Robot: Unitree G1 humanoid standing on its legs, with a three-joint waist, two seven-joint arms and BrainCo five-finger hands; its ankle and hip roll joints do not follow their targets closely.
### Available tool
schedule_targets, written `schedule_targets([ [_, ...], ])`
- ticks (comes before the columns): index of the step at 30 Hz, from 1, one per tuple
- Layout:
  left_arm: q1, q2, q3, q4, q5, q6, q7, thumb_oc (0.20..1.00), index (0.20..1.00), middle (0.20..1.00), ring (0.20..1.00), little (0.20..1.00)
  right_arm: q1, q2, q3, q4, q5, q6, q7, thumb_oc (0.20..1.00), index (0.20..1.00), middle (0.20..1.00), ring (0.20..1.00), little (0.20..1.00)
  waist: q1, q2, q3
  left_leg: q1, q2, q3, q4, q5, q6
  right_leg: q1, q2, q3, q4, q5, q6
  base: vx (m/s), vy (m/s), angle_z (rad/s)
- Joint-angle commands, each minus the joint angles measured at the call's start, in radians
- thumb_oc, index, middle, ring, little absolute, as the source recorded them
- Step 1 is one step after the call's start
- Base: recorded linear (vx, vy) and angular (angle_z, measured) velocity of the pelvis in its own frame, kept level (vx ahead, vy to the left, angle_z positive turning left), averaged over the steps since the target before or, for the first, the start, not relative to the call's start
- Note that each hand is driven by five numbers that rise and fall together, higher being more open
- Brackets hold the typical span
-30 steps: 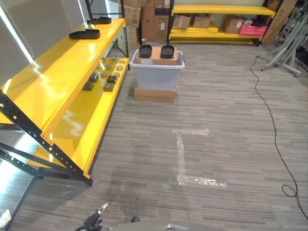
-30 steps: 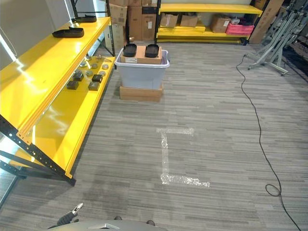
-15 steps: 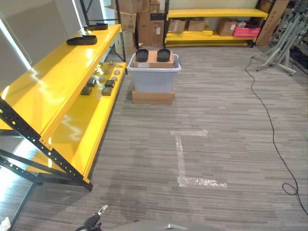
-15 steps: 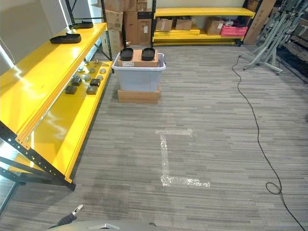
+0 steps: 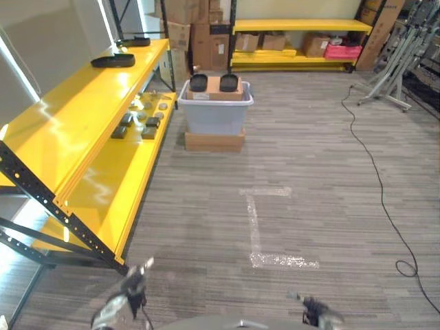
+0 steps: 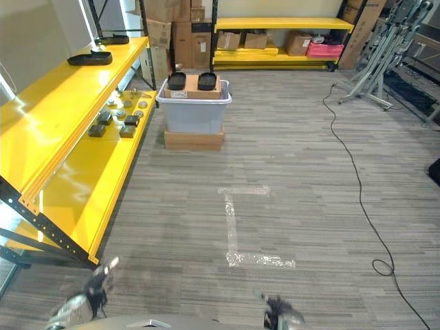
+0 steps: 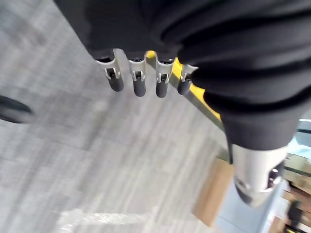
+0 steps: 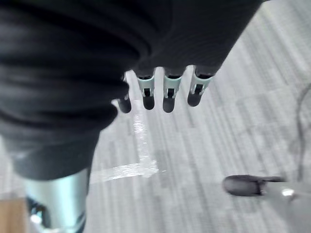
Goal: Move parts from the plastic box to the shelf.
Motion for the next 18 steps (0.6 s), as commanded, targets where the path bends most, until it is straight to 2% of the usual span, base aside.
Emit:
schedule_targets([
  [1,-0.094,0.037,0.016,-0.09,-0.075,-0.004,0.073,1.0,1.0,1.0,1.0,1.0,-0.05,-0.035,0.024,-0.197,0.082,0.005,-0.093,1.0,1.0,1.0,1.0,1.0,0.009,-0.028,-0.005,-0.006,-0.017,0.02,0.023,-0.059,0.006,0.002,-0.067,-0.022,0.005,0.001,0.091,-0.05,-0.001,-0.07],
  [3,-0.089,0.063,0.041,-0.235,-0.064,0.007,0.091,1.0,1.0,1.0,1.0,1.0,-0.039,-0.049,0.017,-0.375,0.089,0.019,-0.101,1.0,1.0,1.0,1.0,1.0,0.002,-0.028,0.0,-0.007,-0.017,0.02,0.024,-0.054,0.007,-0.001,-0.066,-0.02,0.009,0.0,0.089,-0.02,0.004,-0.1],
  [4,-0.088,0.068,0.044,-0.255,-0.053,0.0,0.089,1.0,1.0,1.0,1.0,1.0,-0.038,-0.05,0.016,-0.396,0.09,0.008,-0.097,1.0,1.0,1.0,1.0,1.0,0.001,-0.028,0.0,-0.007,-0.017,0.02,0.024,-0.054,0.007,-0.002,-0.066,-0.019,0.01,0.0,0.089,-0.01,0.011,-0.13],
  [5,-0.084,0.095,0.059,-0.381,-0.003,-0.029,0.098,1.0,1.0,1.0,1.0,1.0,-0.037,-0.064,0.005,-0.536,0.075,-0.006,-0.084,1.0,1.0,1.0,1.0,1.0,-0.003,-0.028,0.003,-0.008,-0.018,0.018,0.022,-0.049,0.008,-0.004,-0.065,-0.018,0.013,-0.002,0.089,-0.01,0.01,-0.11],
  [9,-0.085,0.147,0.093,-0.603,0.015,0.009,0.1,1.0,1.0,1.0,1.0,1.0,-0.057,-0.106,-0.031,-0.703,0.073,-0.006,-0.058,1.0,1.0,1.0,1.0,1.0,0.002,-0.026,0.006,-0.006,-0.02,0.011,0.014,-0.043,0.008,-0.003,-0.063,-0.02,0.013,-0.006,0.091,0.0,0.003,-0.01],
  [12,-0.086,0.167,0.114,-0.716,-0.007,0.013,0.097,1.0,1.0,1.0,1.0,1.0,-0.074,-0.13,-0.05,-0.795,0.084,-0.07,-0.035,1.0,1.0,1.0,1.0,1.0,0.009,-0.024,0.008,-0.004,-0.021,0.004,0.009,-0.041,0.008,0.0,-0.062,-0.02,0.011,-0.007,0.093,0.0,0.0,0.0],
  [15,-0.089,0.168,0.121,-0.795,-0.022,0.043,0.113,1.0,1.0,1.0,1.0,1.0,-0.089,-0.128,-0.056,-0.914,0.108,-0.034,-0.057,1.0,1.0,1.0,1.0,1.0,0.014,-0.021,0.01,-0.005,-0.026,-0.002,0.01,-0.043,0.009,0.0,-0.062,-0.017,0.013,-0.009,0.095,0.01,0.01,0.0],
  [18,-0.077,0.161,0.122,-0.831,-0.042,0.07,0.116,1.0,1.0,1.0,1.0,1.0,-0.081,-0.109,-0.047,-0.95,0.159,-0.001,-0.059,1.0,1.0,1.0,1.0,1.0,0.014,-0.02,0.007,-0.007,-0.031,-0.007,0.013,-0.042,0.011,-0.004,-0.063,-0.012,0.021,-0.012,0.096,0.05,0.057,-0.01],
])
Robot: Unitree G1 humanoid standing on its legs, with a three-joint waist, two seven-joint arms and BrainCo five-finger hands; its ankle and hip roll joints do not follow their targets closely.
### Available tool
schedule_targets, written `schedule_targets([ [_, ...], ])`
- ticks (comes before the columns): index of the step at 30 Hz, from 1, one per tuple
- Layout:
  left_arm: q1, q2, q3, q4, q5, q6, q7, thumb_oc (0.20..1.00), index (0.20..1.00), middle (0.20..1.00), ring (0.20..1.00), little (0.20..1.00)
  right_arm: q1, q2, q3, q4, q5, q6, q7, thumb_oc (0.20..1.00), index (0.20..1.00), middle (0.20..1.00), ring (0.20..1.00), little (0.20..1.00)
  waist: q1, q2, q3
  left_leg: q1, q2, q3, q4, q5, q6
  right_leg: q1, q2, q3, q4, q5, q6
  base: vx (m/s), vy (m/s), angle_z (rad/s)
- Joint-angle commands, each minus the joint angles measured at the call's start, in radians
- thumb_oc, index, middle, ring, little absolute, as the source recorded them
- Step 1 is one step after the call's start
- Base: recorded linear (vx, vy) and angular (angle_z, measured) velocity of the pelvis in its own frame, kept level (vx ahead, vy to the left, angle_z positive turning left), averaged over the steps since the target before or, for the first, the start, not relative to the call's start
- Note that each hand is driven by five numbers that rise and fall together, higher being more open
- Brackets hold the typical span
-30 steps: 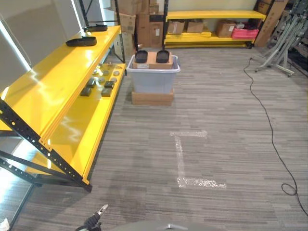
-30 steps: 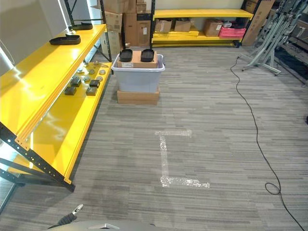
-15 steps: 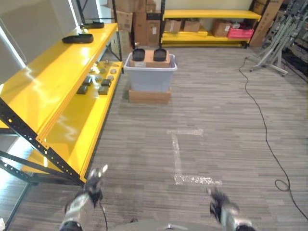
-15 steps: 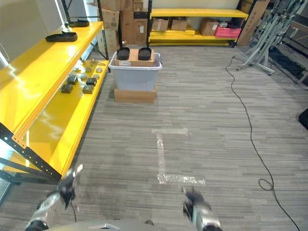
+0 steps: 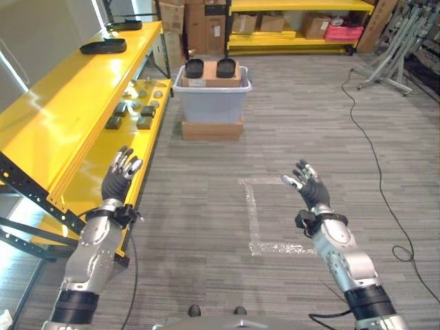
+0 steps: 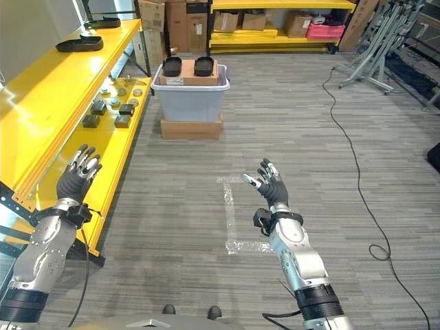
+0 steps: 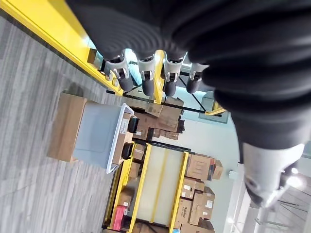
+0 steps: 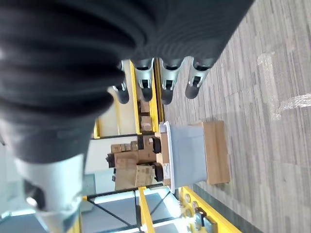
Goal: Move parts from the plastic box to the shelf.
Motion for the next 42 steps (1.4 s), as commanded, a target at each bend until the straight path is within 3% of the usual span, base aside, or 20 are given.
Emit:
schedule_targets([
  [1,-0.03,0.02,0.012,0.018,-0.021,-0.002,0.013,1.0,1.0,1.0,1.0,1.0,-0.022,0.016,-0.002,-0.029,0.072,-0.023,0.014,1.0,1.0,1.0,1.0,1.0,0.014,-0.032,-0.039,-0.019,-0.029,-0.03,0.008,-0.051,0.004,-0.01,-0.062,-0.031,0.025,-0.02,0.088,0.05,0.06,-0.03],
  [7,-0.013,0.024,-0.002,0.011,-0.031,0.026,-0.016,1.0,1.0,1.0,1.0,1.0,-0.01,0.03,0.014,-0.024,0.072,-0.033,0.022,1.0,1.0,1.0,1.0,1.0,0.015,-0.026,-0.033,-0.029,-0.045,-0.039,0.018,-0.055,0.02,-0.033,-0.076,-0.015,0.071,-0.03,0.096,0.04,0.095,-0.06],
  [11,-0.025,0.043,-0.026,0.012,-0.034,0.029,-0.048,1.0,1.0,1.0,1.0,1.0,-0.014,0.044,0.037,-0.025,0.045,-0.059,0.002,1.0,1.0,1.0,1.0,1.0,0.01,-0.01,0.009,-0.067,-0.083,-0.062,0.078,-0.072,0.076,-0.127,-0.108,0.022,0.296,-0.03,0.119,0.03,0.203,-0.07],
  [12,-0.03,0.043,-0.031,0.015,-0.033,0.027,-0.05,1.0,1.0,1.0,1.0,1.0,-0.014,0.048,0.038,-0.026,0.048,-0.066,-0.005,1.0,1.0,1.0,1.0,1.0,0.007,-0.006,0.017,-0.075,-0.091,-0.069,0.089,-0.074,0.088,-0.158,-0.116,0.032,0.369,-0.014,0.126,0.03,0.24,-0.05],
  [13,-0.037,0.046,-0.036,0.018,-0.021,0.032,-0.059,1.0,1.0,1.0,1.0,1.0,-0.001,0.052,0.034,-0.041,0.048,-0.071,-0.014,1.0,1.0,1.0,1.0,1.0,0.002,0.007,0.038,-0.087,-0.104,-0.081,0.117,-0.086,0.106,-0.238,-0.133,0.051,0.55,0.04,0.12,0.04,0.245,-0.09],
  [14,-0.037,0.052,-0.034,0.022,-0.018,0.031,-0.073,1.0,1.0,1.0,1.0,1.0,0.009,0.05,0.029,-0.05,0.046,-0.072,-0.012,1.0,1.0,1.0,1.0,1.0,-0.002,0.014,0.049,-0.095,-0.109,-0.082,0.139,-0.097,0.114,-0.291,-0.137,0.059,0.647,0.063,0.116,0.04,0.199,-0.06],
  [17,-0.01,0.056,-0.019,0.01,-0.005,0.032,-0.102,1.0,1.0,1.0,1.0,1.0,0.036,0.043,0.008,-0.073,0.058,-0.057,0.01,1.0,1.0,1.0,1.0,1.0,-0.007,0.021,0.066,-0.111,-0.118,-0.07,0.187,-0.124,0.122,-0.39,-0.13,0.064,0.769,0.076,0.107,0.09,0.087,0.0],
  [19,0.016,0.063,-0.007,-0.01,-0.019,0.029,-0.116,1.0,1.0,1.0,1.0,1.0,0.043,0.039,0.001,-0.07,0.068,-0.063,0.04,1.0,1.0,1.0,1.0,1.0,-0.008,0.011,0.072,-0.112,-0.132,-0.072,0.206,-0.148,0.117,-0.4,-0.117,0.051,0.642,0.084,0.108,0.24,-0.067,-0.22],
  [22,0.033,0.076,-0.012,-0.023,-0.023,0.023,-0.117,1.0,1.0,1.0,1.0,1.0,0.023,0.016,-0.011,-0.043,0.093,-0.079,0.074,1.0,1.0,1.0,1.0,1.0,-0.012,-0.028,0.076,-0.081,-0.161,-0.092,0.222,-0.198,0.097,-0.343,-0.114,0.047,0.18,0.073,0.122,0.43,-0.228,-0.14],
  [23,0.041,0.075,-0.028,-0.007,-0.017,0.003,-0.125,1.0,1.0,1.0,1.0,1.0,0.011,-0.002,-0.018,-0.024,0.12,-0.072,0.092,1.0,1.0,1.0,1.0,1.0,-0.01,-0.034,0.085,-0.044,-0.155,-0.098,0.231,-0.223,0.093,-0.323,-0.115,0.026,0.001,0.108,0.14,0.53,-0.248,-0.07],
  [29,0.077,0.062,-0.045,0.024,-0.052,-0.052,-0.162,1.0,1.0,1.0,1.0,1.0,0.051,-0.012,-0.029,-0.029,0.113,-0.089,0.117,1.0,1.0,1.0,1.0,1.0,-0.028,-0.059,0.065,-0.008,-0.114,-0.106,0.275,-0.28,0.073,-0.28,-0.113,0.054,0.014,0.113,0.143,0.51,-0.325,0.18],
  [30,0.082,0.06,-0.046,0.03,-0.08,-0.057,-0.161,1.0,1.0,1.0,1.0,1.0,0.049,-0.014,-0.028,-0.031,0.109,-0.077,0.106,1.0,1.0,1.0,1.0,1.0,-0.029,-0.061,0.06,0.002,-0.1,-0.105,0.285,-0.289,0.066,-0.282,-0.113,0.058,0.068,0.107,0.141,0.48,-0.335,0.46],
  [31,0.092,0.054,-0.046,0.023,-0.12,-0.048,-0.163,1.0,1.0,1.0,1.0,1.0,0.045,-0.029,-0.032,-0.038,0.12,-0.067,0.102,1.0,1.0,1.0,1.0,1.0,-0.03,-0.061,0.051,0.045,-0.049,-0.099,0.29,-0.28,0.032,-0.284,-0.106,0.048,0.146,0.089,0.126,0.58,-0.415,0.28],
  [33,0.089,0.043,-0.055,0.022,-0.163,-0.045,-0.15,1.0,1.0,1.0,1.0,1.0,0.04,-0.053,-0.04,-0.042,0.124,-0.057,0.108,1.0,1.0,1.0,1.0,1.0,-0.039,-0.058,0.035,0.07,0.009,-0.081,0.307,-0.221,-0.004,-0.263,-0.086,0.024,0.183,0.059,0.102,0.49,-0.364,0.16],
  [34,0.078,0.029,-0.063,0.027,-0.186,-0.041,-0.133,1.0,1.0,1.0,1.0,1.0,0.036,-0.075,-0.051,-0.038,0.131,-0.041,0.118,1.0,1.0,1.0,1.0,1.0,-0.046,-0.058,0.025,0.054,0.05,-0.057,0.366,-0.146,-0.024,-0.229,-0.067,0.009,0.173,0.034,0.082,0.4,-0.333,0.11],
  [36,0.064,0.015,-0.071,0.034,-0.192,-0.042,-0.106,1.0,1.0,1.0,1.0,1.0,0.029,-0.092,-0.051,-0.023,0.138,-0.035,0.124,1.0,1.0,1.0,1.0,1.0,-0.05,-0.066,0.026,0.0,0.081,-0.025,0.524,-0.08,-0.04,-0.195,-0.056,-0.003,0.164,0.012,0.056,0.32,-0.316,0.3],
  [37,0.055,0.0,-0.077,0.045,-0.204,-0.037,-0.093,1.0,1.0,1.0,1.0,1.0,0.026,-0.104,-0.049,-0.009,0.136,-0.04,0.129,1.0,1.0,1.0,1.0,1.0,-0.053,-0.077,0.029,-0.067,0.102,-0.003,0.679,-0.039,-0.049,-0.168,-0.047,-0.01,0.153,0.001,0.033,0.29,-0.324,0.21],
  [39,0.047,-0.016,-0.083,0.062,-0.196,-0.033,-0.093,1.0,1.0,1.0,1.0,1.0,0.035,-0.113,-0.058,0.004,0.142,-0.044,0.131,1.0,1.0,1.0,1.0,1.0,-0.054,-0.081,0.036,-0.166,0.1,-0.011,0.815,-0.02,-0.045,-0.145,-0.033,-0.016,0.146,-0.004,0.012,0.27,-0.277,-0.12],
  [40,0.043,-0.02,-0.082,0.072,-0.183,-0.035,-0.096,1.0,1.0,1.0,1.0,1.0,0.05,-0.118,-0.07,0.018,0.151,-0.059,0.138,1.0,1.0,1.0,1.0,1.0,-0.048,-0.093,0.052,-0.262,0.063,-0.011,0.88,-0.029,-0.026,-0.115,-0.027,-0.008,0.14,-0.007,0.004,0.25,-0.185,-0.12],
  [42,0.039,-0.025,-0.077,0.086,-0.194,-0.04,-0.11,1.0,1.0,1.0,1.0,1.0,0.059,-0.112,-0.082,0.034,0.167,-0.06,0.137,1.0,1.0,1.0,1.0,1.0,-0.042,-0.095,0.068,-0.337,0.028,0.009,0.844,-0.06,-0.008,-0.072,-0.016,-0.01,0.126,-0.019,0.004,0.28,-0.1,-0.03],
])
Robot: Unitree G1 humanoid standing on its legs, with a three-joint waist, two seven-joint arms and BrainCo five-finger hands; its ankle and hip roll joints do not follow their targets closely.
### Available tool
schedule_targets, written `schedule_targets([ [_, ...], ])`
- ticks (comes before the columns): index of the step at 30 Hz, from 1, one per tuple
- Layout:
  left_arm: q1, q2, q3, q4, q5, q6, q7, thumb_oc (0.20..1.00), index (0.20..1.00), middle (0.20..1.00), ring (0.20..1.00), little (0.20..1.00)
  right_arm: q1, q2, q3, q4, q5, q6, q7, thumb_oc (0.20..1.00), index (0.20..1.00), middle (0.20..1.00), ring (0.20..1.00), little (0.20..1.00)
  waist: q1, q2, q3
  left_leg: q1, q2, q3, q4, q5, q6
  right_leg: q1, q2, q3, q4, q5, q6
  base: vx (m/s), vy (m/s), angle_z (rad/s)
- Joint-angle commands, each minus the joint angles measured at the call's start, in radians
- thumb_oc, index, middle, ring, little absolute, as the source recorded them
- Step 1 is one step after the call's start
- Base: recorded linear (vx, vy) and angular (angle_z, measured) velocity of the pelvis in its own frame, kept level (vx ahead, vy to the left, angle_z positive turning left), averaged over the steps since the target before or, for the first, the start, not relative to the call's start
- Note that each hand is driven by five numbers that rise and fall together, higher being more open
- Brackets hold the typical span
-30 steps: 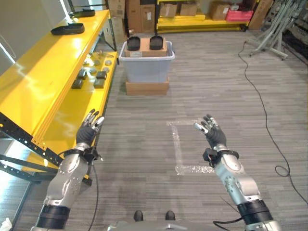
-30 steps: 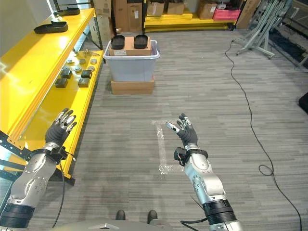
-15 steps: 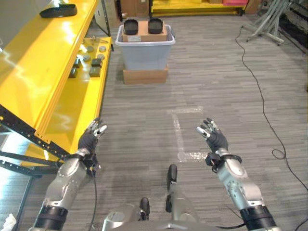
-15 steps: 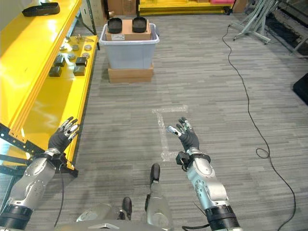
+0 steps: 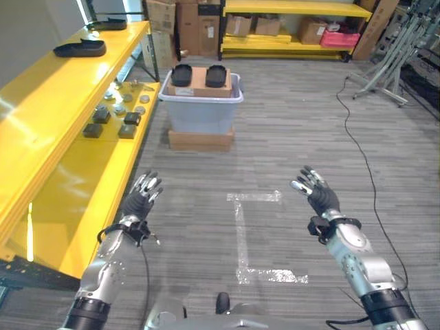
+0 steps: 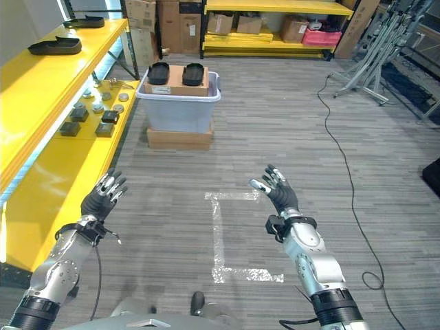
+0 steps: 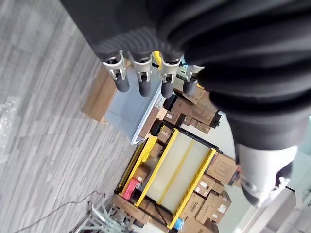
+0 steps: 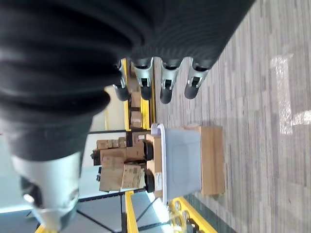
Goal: Move parts from the plastic box to the shelf.
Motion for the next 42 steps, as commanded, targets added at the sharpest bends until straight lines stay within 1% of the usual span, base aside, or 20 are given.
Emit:
schedule_targets([
  [1,-0.01,0.031,0.028,-0.016,-0.024,-0.054,-0.017,1.0,1.0,1.0,1.0,1.0,-0.016,-0.007,-0.047,0.002,0.049,-0.051,0.016,1.0,1.0,1.0,1.0,1.0,0.001,-0.015,0.041,0.073,-0.021,0.03,-0.316,0.081,0.014,0.075,-0.065,-0.002,-0.089,0.065,0.157,0.32,0.006,-0.11],
  [3,-0.004,0.033,0.035,-0.018,-0.029,-0.057,-0.016,1.0,1.0,1.0,1.0,1.0,-0.013,0.008,-0.038,0.007,0.028,-0.043,0.019,1.0,1.0,1.0,1.0,1.0,0.007,-0.015,0.043,0.081,-0.032,0.05,-0.472,0.107,0.007,0.095,-0.063,-0.002,-0.1,0.058,0.162,0.35,0.081,-0.29],
  [4,-0.001,0.033,0.046,-0.032,-0.034,-0.049,-0.009,1.0,1.0,1.0,1.0,1.0,-0.012,0.023,-0.019,0.01,-0.012,-0.037,0.015,1.0,1.0,1.0,1.0,1.0,0.021,-0.001,0.036,0.088,-0.054,0.045,-0.737,0.16,-0.009,0.115,-0.06,-0.001,-0.105,0.046,0.175,0.49,0.171,-0.22],
  [5,0.003,0.031,0.049,-0.045,-0.032,-0.046,-0.001,1.0,1.0,1.0,1.0,1.0,-0.007,0.024,-0.014,0.003,-0.019,-0.027,0.017,1.0,1.0,1.0,1.0,1.0,0.029,0.01,0.033,0.094,-0.055,0.035,-0.856,0.197,-0.021,0.124,-0.056,-0.002,-0.099,0.038,0.181,0.47,0.174,-0.19],
  [6,0.005,0.031,0.05,-0.048,-0.032,-0.046,0.0,1.0,1.0,1.0,1.0,1.0,-0.005,0.024,-0.013,0.002,-0.019,-0.027,0.018,1.0,1.0,1.0,1.0,1.0,0.031,0.013,0.034,0.095,-0.054,0.033,-0.884,0.21,-0.024,0.128,-0.054,-0.002,-0.098,0.036,0.181,0.34,0.109,-0.11],
  [8,0.029,0.032,0.069,-0.075,-0.035,-0.045,0.003,1.0,1.0,1.0,1.0,1.0,0.014,0.021,-0.004,-0.004,-0.026,-0.03,0.027,1.0,1.0,1.0,1.0,1.0,0.051,0.038,0.037,0.072,-0.043,0.008,-1.059,0.3,-0.047,0.153,-0.036,0.001,-0.067,0.01,0.178,0.44,0.121,-0.1],
  [12,0.056,0.037,0.108,-0.069,-0.014,-0.077,-0.005,1.0,1.0,1.0,1.0,1.0,0.025,0.01,0.011,0.003,-0.002,-0.051,0.051,1.0,1.0,1.0,1.0,1.0,0.076,0.044,0.054,0.009,-0.027,0.014,-1.107,0.305,-0.056,0.198,-0.045,-0.025,0.004,-0.062,0.178,0.57,0.18,-0.29],
  [17,0.045,0.056,0.124,-0.037,0.027,-0.102,-0.051,1.0,1.0,1.0,1.0,1.0,-0.028,0.04,0.056,0.024,0.021,-0.072,0.019,1.0,1.0,1.0,1.0,1.0,0.118,0.039,0.036,0.022,-0.036,-0.006,-1.015,0.269,-0.036,0.269,-0.122,-0.042,0.073,-0.155,0.228,0.55,0.222,-0.27],
  [19,0.025,0.066,0.115,-0.056,0.043,-0.068,-0.092,1.0,1.0,1.0,1.0,1.0,-0.052,0.079,0.067,0.018,0.024,-0.081,-0.024,1.0,1.0,1.0,1.0,1.0,0.145,0.02,0.014,0.033,-0.088,-0.023,-0.931,0.233,0.004,0.3,-0.176,-0.055,0.126,-0.109,0.262,0.6,0.273,-0.41],
  [21,-0.015,0.064,0.086,-0.068,0.075,-0.028,-0.102,1.0,1.0,1.0,1.0,1.0,-0.071,0.122,0.084,-0.002,-0.014,-0.081,-0.065,1.0,1.0,1.0,1.0,1.0,0.149,0.018,-0.002,0.081,-0.147,-0.021,-0.927,0.189,0.058,0.244,-0.25,-0.064,0.354,0.012,0.292,0.45,0.319,-0.14],
  [23,-0.029,0.065,0.059,-0.076,0.095,-0.015,-0.097,1.0,1.0,1.0,1.0,1.0,-0.075,0.149,0.094,-0.025,-0.036,-0.074,-0.084,1.0,1.0,1.0,1.0,1.0,0.142,0.038,-0.013,0.118,-0.171,-0.026,-0.926,0.155,0.094,0.147,-0.277,-0.052,0.54,0.091,0.282,0.39,0.284,0.05],
  [25,-0.027,0.066,0.054,-0.086,0.1,-0.013,-0.088,1.0,1.0,1.0,1.0,1.0,-0.072,0.158,0.099,-0.041,-0.039,-0.063,-0.089,1.0,1.0,1.0,1.0,1.0,0.137,0.045,-0.016,0.137,-0.178,-0.023,-0.932,0.142,0.104,0.087,-0.27,-0.047,0.567,0.095,0.271,0.36,0.131,0.34],
  [26,-0.011,0.072,0.059,-0.089,0.075,-0.009,-0.092,1.0,1.0,1.0,1.0,1.0,-0.061,0.166,0.101,-0.061,-0.046,-0.05,-0.068,1.0,1.0,1.0,1.0,1.0,0.13,0.064,-0.017,0.179,-0.173,-0.03,-0.961,0.141,0.106,0.009,-0.236,-0.064,0.501,0.061,0.245,0.34,0.03,0.49],
  [28,-0.006,0.074,0.061,-0.089,0.073,-0.011,-0.095,1.0,1.0,1.0,1.0,1.0,-0.059,0.165,0.103,-0.062,-0.047,-0.054,-0.056,1.0,1.0,1.0,1.0,1.0,0.127,0.068,-0.013,0.196,-0.168,-0.03,-0.967,0.139,0.103,-0.016,-0.222,-0.073,0.449,0.055,0.24,0.26,-0.052,0.21],
  [29,0.0,0.077,0.064,-0.085,0.082,-0.017,-0.101,1.0,1.0,1.0,1.0,1.0,-0.061,0.161,0.101,-0.056,-0.043,-0.062,-0.028,1.0,1.0,1.0,1.0,1.0,0.12,0.068,-0.003,0.236,-0.16,-0.042,-0.976,0.128,0.092,-0.054,-0.192,-0.082,0.28,0.053,0.234,0.38,-0.202,0.15],
  [30,0.003,0.084,0.061,-0.082,0.091,-0.021,-0.106,1.0,1.0,1.0,1.0,1.0,-0.072,0.146,0.093,-0.036,-0.022,-0.079,-0.004,1.0,1.0,1.0,1.0,1.0,0.11,0.063,0.014,0.274,-0.16,-0.064,-0.975,0.103,0.082,-0.072,-0.171,-0.067,0.089,0.087,0.244,0.39,-0.218,0.3],
  [34,-0.001,0.096,0.054,-0.076,0.072,-0.026,-0.109,1.0,1.0,1.0,1.0,1.0,-0.102,0.118,0.06,-0.007,0.015,-0.082,0.035,1.0,1.0,1.0,1.0,1.0,0.085,0.048,0.039,0.314,-0.168,-0.106,-0.956,0.04,0.083,-0.162,-0.171,0.016,-0.208,0.181,0.285,0.38,-0.197,0.15],
  [37,0.008,0.095,0.052,-0.076,0.072,-0.041,-0.121,1.0,1.0,1.0,1.0,1.0,-0.093,0.118,0.032,-0.027,0.008,-0.078,0.062,1.0,1.0,1.0,1.0,1.0,0.074,0.061,0.054,0.352,-0.139,-0.122,-0.956,0.018,0.087,-0.247,-0.175,0.032,-0.208,0.183,0.29,0.4,-0.221,0.24],
  [40,0.033,0.096,0.05,-0.073,0.057,-0.089,-0.142,1.0,1.0,1.0,1.0,1.0,-0.087,0.108,0.012,-0.051,0.008,-0.078,0.075,1.0,1.0,1.0,1.0,1.0,0.06,0.039,0.057,0.362,-0.119,-0.134,-0.911,-0.043,0.08,-0.202,-0.18,0.039,-0.208,0.214,0.294,0.45,-0.332,0.25],
  [42,0.023,0.096,0.056,-0.074,0.042,-0.081,-0.142,1.0,1.0,1.0,1.0,1.0,-0.097,0.097,0.009,-0.054,0.01,-0.073,0.073,1.0,1.0,1.0,1.0,1.0,0.05,0.029,0.054,0.353,-0.104,-0.119,-0.883,-0.062,0.075,-0.183,-0.174,0.055,-0.181,0.198,0.289,0.35,-0.292,0.54],
])
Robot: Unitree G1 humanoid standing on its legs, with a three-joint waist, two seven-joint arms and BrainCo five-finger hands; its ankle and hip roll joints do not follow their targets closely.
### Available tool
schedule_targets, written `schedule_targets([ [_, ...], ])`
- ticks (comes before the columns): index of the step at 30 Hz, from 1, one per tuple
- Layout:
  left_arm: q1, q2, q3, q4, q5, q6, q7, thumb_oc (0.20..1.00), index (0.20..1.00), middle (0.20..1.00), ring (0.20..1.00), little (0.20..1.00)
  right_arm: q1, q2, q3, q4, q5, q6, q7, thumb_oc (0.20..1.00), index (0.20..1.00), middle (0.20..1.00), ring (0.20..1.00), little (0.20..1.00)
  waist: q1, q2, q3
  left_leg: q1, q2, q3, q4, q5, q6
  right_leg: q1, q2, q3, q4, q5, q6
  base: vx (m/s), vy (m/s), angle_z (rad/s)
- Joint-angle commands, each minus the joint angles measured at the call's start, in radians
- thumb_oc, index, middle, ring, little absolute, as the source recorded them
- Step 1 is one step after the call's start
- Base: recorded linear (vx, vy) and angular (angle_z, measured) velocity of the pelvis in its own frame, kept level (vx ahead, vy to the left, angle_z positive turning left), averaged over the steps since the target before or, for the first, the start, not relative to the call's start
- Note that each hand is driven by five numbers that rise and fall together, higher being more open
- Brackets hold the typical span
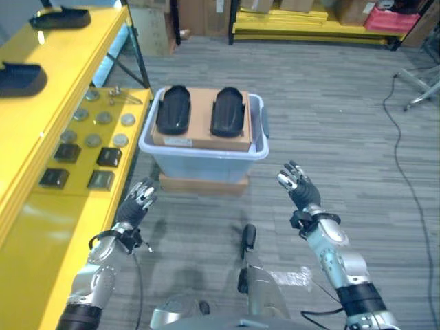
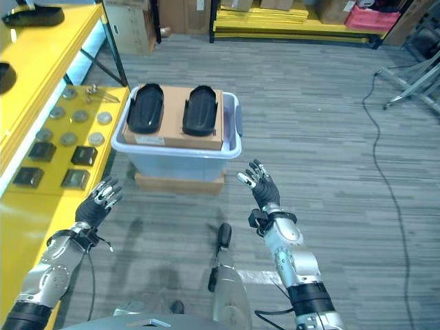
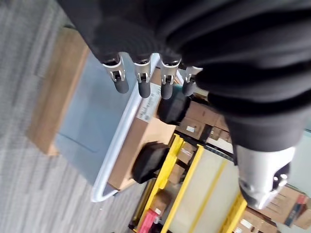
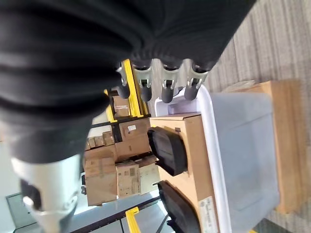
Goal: Move parts from the plastic box to the shelf.
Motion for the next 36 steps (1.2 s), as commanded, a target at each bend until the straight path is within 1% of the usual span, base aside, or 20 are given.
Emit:
schedule_targets([
  [1,-0.021,0.075,-0.005,-0.089,-0.061,-0.088,-0.021,1.0,1.0,1.0,1.0,1.0,-0.044,-0.061,-0.022,-0.052,0.013,-0.047,0.009,1.0,1.0,1.0,1.0,1.0,0.016,-0.065,-0.058,-0.145,0.092,0.047,-0.054,0.085,0.007,0.052,-0.083,0.057,0.016,0.051,0.16,0.47,-0.415,0.85],
  [2,-0.025,0.069,-0.012,-0.083,-0.063,-0.088,-0.022,1.0,1.0,1.0,1.0,1.0,-0.051,-0.067,-0.012,-0.05,0.018,-0.053,0.002,1.0,1.0,1.0,1.0,1.0,0.016,-0.074,-0.06,-0.141,0.115,0.054,-0.017,0.08,-0.012,0.075,-0.081,0.045,0.046,0.04,0.152,0.61,-0.551,0.7],
  [3,-0.022,0.059,-0.027,-0.095,-0.068,-0.083,-0.023,1.0,1.0,1.0,1.0,1.0,-0.049,-0.076,-0.02,-0.059,0.018,-0.036,-0.006,1.0,1.0,1.0,1.0,1.0,0.016,-0.077,-0.064,-0.138,0.156,0.061,0.045,0.118,-0.031,0.102,-0.076,0.019,0.065,0.027,0.14,0.51,-0.456,0.55],
  [4,-0.019,0.046,-0.034,-0.111,-0.059,-0.069,-0.011,1.0,1.0,1.0,1.0,1.0,-0.05,-0.091,-0.019,-0.058,0.03,-0.025,-0.013,1.0,1.0,1.0,1.0,1.0,0.017,-0.077,-0.064,-0.159,0.192,0.074,0.118,0.188,-0.046,0.132,-0.061,0.003,0.065,0.013,0.122,0.42,-0.388,0.51],
  [6,-0.019,0.037,-0.042,-0.098,-0.056,-0.079,0.007,1.0,1.0,1.0,1.0,1.0,-0.049,-0.11,-0.015,-0.037,0.035,-0.025,-0.008,1.0,1.0,1.0,1.0,1.0,0.016,-0.079,-0.062,-0.227,0.207,0.079,0.261,0.258,-0.059,0.179,-0.039,-0.006,0.055,-0.008,0.09,0.3,-0.265,0.26],
  [8,-0.027,0.02,-0.046,-0.06,-0.067,-0.076,0.02,1.0,1.0,1.0,1.0,1.0,-0.039,-0.129,-0.02,0.003,0.035,-0.027,0.004,1.0,1.0,1.0,1.0,1.0,0.013,-0.08,-0.057,-0.321,0.197,0.086,0.379,0.296,-0.064,0.234,-0.021,-0.014,0.034,-0.026,0.064,0.27,-0.177,-0.06],
  [9,-0.028,0.019,-0.047,-0.057,-0.065,-0.077,0.021,1.0,1.0,1.0,1.0,1.0,-0.039,-0.13,-0.02,0.005,0.036,-0.027,0.004,1.0,1.0,1.0,1.0,1.0,0.012,-0.08,-0.056,-0.325,0.197,0.086,0.379,0.295,-0.064,0.237,-0.02,-0.016,0.032,-0.027,0.063,0.19,-0.085,-0.11],
  [11,-0.036,0.013,-0.054,-0.035,-0.073,-0.082,0.022,1.0,1.0,1.0,1.0,1.0,-0.033,-0.125,-0.027,0.026,0.043,-0.029,-0.004,1.0,1.0,1.0,1.0,1.0,0.007,-0.078,-0.052,-0.325,0.204,0.121,0.27,0.29,-0.068,0.272,-0.02,-0.042,0.006,-0.038,0.067,0.14,0.003,0.02],
  [12,-0.039,0.012,-0.054,-0.032,-0.077,-0.08,0.019,1.0,1.0,1.0,1.0,1.0,-0.027,-0.119,-0.033,0.032,0.038,-0.031,-0.009,1.0,1.0,1.0,1.0,1.0,0.003,-0.074,-0.05,-0.315,0.214,0.149,0.181,0.305,-0.079,0.295,-0.023,-0.063,-0.011,-0.045,0.069,0.19,0.172,0.27],
  [13,-0.048,0.008,-0.056,-0.042,-0.08,-0.073,0.022,1.0,1.0,1.0,1.0,1.0,-0.001,-0.104,-0.045,0.035,0.007,-0.051,-0.017,1.0,1.0,1.0,1.0,1.0,-0.009,-0.052,-0.046,-0.32,0.257,0.22,-0.062,0.387,-0.112,0.34,-0.041,-0.123,-0.04,-0.055,0.081,0.19,0.201,0.45],
  [14,-0.05,0.004,-0.052,-0.049,-0.075,-0.059,0.022,1.0,1.0,1.0,1.0,1.0,0.005,-0.102,-0.047,0.032,0.001,-0.049,-0.026,1.0,1.0,1.0,1.0,1.0,-0.014,-0.046,-0.044,-0.329,0.28,0.234,-0.08,0.418,-0.119,0.345,-0.047,-0.132,-0.037,-0.058,0.082,0.19,0.229,0.8],
  [15,-0.057,0.013,-0.042,-0.038,-0.085,-0.049,0.012,1.0,1.0,1.0,1.0,1.0,0.011,-0.105,-0.046,0.016,-0.002,-0.043,-0.045,1.0,1.0,1.0,1.0,1.0,-0.02,-0.044,-0.044,-0.327,0.286,0.237,-0.077,0.417,-0.118,0.351,-0.054,-0.137,-0.033,-0.064,0.076,0.09,0.122,0.64],
  [17,-0.056,0.02,-0.036,-0.024,-0.091,-0.057,0.009,1.0,1.0,1.0,1.0,1.0,0.019,-0.108,-0.047,-0.006,0.002,-0.032,-0.057,1.0,1.0,1.0,1.0,1.0,-0.021,-0.039,-0.05,-0.308,0.277,0.227,-0.1,0.381,-0.108,0.344,-0.064,-0.137,-0.026,-0.069,0.081,0.05,0.115,0.33],
  [19,-0.027,0.031,-0.005,-0.046,-0.091,-0.043,0.003,1.0,1.0,1.0,1.0,1.0,0.038,-0.102,-0.046,-0.025,0.01,-0.032,-0.072,1.0,1.0,1.0,1.0,1.0,-0.009,-0.028,-0.061,-0.253,0.248,0.203,-0.158,0.33,-0.106,0.339,-0.074,-0.132,-0.026,-0.075,0.094,0.1,0.179,-0.31],
  [24,0.009,0.044,0.005,-0.068,-0.032,-0.046,-0.018,1.0,1.0,1.0,1.0,1.0,0.059,-0.083,-0.052,-0.022,-0.053,-0.044,-0.121,1.0,1.0,1.0,1.0,1.0,0.008,-0.024,-0.076,-0.23,0.227,0.194,-0.177,0.314,-0.106,0.341,-0.082,-0.134,-0.04,-0.064,0.108,0.1,0.107,-0.06],
  [28,0.012,0.061,0.001,-0.105,-0.022,-0.047,-0.015,1.0,1.0,1.0,1.0,1.0,0.023,-0.088,-0.062,0.013,-0.162,-0.081,-0.24,1.0,1.0,1.0,1.0,1.0,0.023,-0.014,-0.077,-0.214,0.219,0.186,-0.191,0.306,-0.101,0.332,-0.09,-0.13,-0.04,-0.055,0.119,0.11,0.113,0.02],
  [32,-0.004,0.076,-0.021,-0.147,-0.052,-0.036,0.001,1.0,1.0,1.0,1.0,1.0,-0.067,-0.113,-0.081,0.11,-0.292,-0.128,-0.43,1.0,1.0,1.0,1.0,1.0,0.052,-0.002,-0.066,-0.225,0.215,0.172,-0.182,0.297,-0.096,0.314,-0.101,-0.137,-0.027,-0.052,0.132,0.07,0.063,0.01],
  [33,-0.006,0.077,-0.023,-0.147,-0.052,-0.036,0.002,1.0,1.0,1.0,1.0,1.0,-0.073,-0.114,-0.082,0.116,-0.299,-0.131,-0.437,1.0,1.0,1.0,1.0,1.0,0.054,-0.002,-0.065,-0.227,0.215,0.171,-0.181,0.297,-0.096,0.313,-0.101,-0.137,-0.026,-0.052,0.132,-0.02,0.04,0.09],
  [34,-0.04,0.089,-0.056,-0.153,-0.067,-0.046,0.014,1.0,1.0,1.0,1.0,1.0,-0.164,-0.158,-0.093,0.191,-0.377,-0.137,-0.533,1.0,1.0,1.0,1.0,1.0,0.077,0.005,-0.052,-0.264,0.211,0.158,-0.167,0.293,-0.094,0.284,-0.109,-0.146,-0.016,-0.048,0.138,-0.1,0.028,0.12],
  [36,-0.081,0.104,-0.075,-0.148,-0.088,-0.061,0.008,1.0,1.0,1.0,1.0,1.0,-0.262,-0.206,-0.102,0.261,-0.408,-0.127,-0.585,1.0,1.0,1.0,1.0,1.0,0.093,0.012,-0.03,-0.306,0.205,0.145,-0.157,0.294,-0.093,0.252,-0.114,-0.154,-0.008,-0.044,0.143,-0.15,0.024,0.11],
])
